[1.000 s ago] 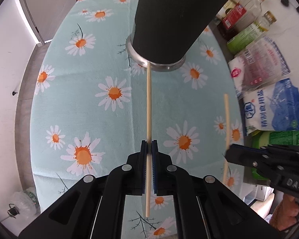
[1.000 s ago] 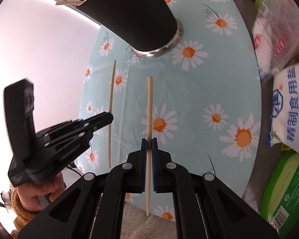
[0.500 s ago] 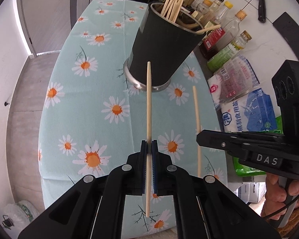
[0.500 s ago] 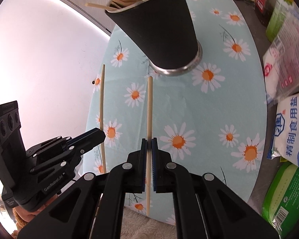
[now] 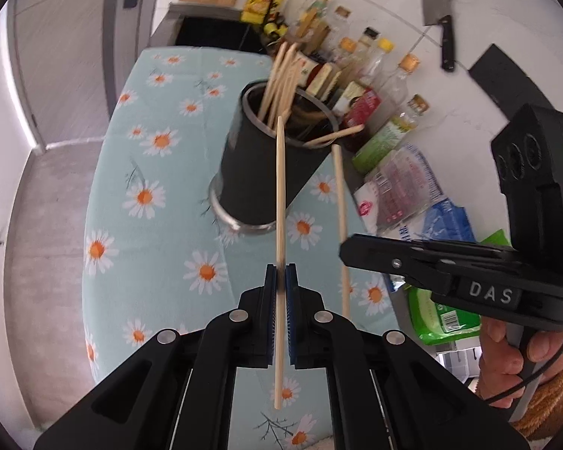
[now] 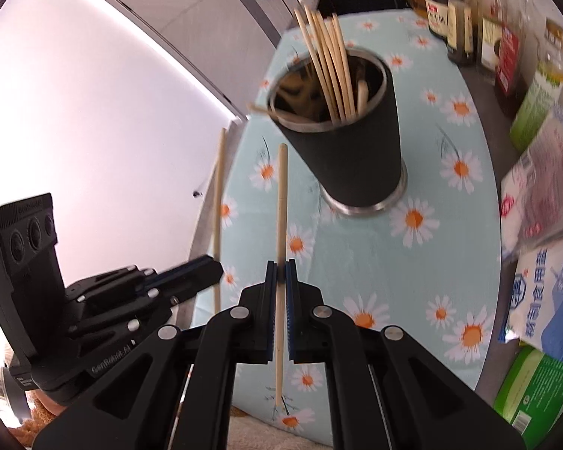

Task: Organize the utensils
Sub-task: 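Lift both held chopsticks upright and carry them over the black holder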

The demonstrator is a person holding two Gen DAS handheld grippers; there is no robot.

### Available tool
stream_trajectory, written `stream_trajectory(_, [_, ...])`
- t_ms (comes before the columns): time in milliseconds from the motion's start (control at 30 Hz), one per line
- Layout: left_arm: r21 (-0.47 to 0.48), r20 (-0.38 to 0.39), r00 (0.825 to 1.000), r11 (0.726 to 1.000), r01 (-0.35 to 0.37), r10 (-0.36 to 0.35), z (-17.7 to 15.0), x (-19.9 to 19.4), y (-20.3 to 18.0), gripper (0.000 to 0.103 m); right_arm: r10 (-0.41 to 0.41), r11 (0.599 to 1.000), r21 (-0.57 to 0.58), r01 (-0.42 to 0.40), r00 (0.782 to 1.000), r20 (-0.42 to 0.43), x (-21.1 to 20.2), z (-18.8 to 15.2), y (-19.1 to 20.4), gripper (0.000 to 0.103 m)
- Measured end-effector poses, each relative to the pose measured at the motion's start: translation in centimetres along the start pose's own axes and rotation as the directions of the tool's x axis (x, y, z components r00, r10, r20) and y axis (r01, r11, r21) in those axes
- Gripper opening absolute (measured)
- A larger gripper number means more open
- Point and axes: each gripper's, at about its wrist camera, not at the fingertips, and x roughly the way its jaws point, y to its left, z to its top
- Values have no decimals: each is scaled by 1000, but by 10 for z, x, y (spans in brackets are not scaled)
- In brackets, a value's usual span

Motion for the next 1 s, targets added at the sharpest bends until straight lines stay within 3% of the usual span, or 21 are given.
stream_trajectory(233, [75,101,994,996,37,-45,29,-16,-12,4,35,999,-11,-34,994,104,-24,30,0,6])
stream_trajectory(533, [101,274,958,993,57,-83,74,-32,-10,4,54,995,-97,-25,950,308,-57,70,7,6])
stream_trajectory(667, [120,372,920,989,84,-123,89,-38,-10,4,62,989,-150,-4,922,383,-62,81,11,6])
stream_trajectory(800, [130,442,889,989,67,-118,100,-42,-10,4,75,985,-170,0,895,439,-67,90,8,6])
stream_trajectory(867, [142,461,877,987,77,-135,105,-42,-11,4,76,984,-179,13,872,483,-70,95,7,6])
stream_trajectory(1000, [186,522,837,979,79,-166,111,-39,-12,4,72,978,-204,51,829,555,-71,101,5,6])
